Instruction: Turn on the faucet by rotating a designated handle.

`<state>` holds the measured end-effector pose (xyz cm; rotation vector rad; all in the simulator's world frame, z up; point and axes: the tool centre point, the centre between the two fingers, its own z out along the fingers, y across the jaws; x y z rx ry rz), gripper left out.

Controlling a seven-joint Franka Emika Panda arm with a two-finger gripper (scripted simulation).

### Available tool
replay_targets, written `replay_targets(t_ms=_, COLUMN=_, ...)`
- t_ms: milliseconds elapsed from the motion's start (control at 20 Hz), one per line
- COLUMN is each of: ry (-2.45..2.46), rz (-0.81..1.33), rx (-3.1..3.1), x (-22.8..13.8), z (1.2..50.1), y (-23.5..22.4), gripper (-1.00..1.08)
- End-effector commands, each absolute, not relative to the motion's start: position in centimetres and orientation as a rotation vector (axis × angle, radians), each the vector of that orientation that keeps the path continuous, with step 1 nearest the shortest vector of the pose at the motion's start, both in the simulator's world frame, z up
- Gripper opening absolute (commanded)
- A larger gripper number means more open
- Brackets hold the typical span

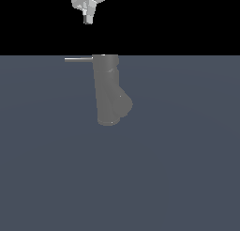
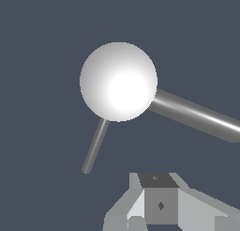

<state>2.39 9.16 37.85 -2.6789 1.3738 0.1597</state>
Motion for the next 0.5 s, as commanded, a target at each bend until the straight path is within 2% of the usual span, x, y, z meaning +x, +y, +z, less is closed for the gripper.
replay_targets(t_ms=0, ry=1.460, rz=0.154, rx=-2.653, x=3.7, z=36.4, y=10.3, gripper=-1.00)
replay_targets(t_ms=450, ry=1.739, rz=0.091, rx=-2.562, x=7.6, z=31.1, y=14.6, gripper=-1.00)
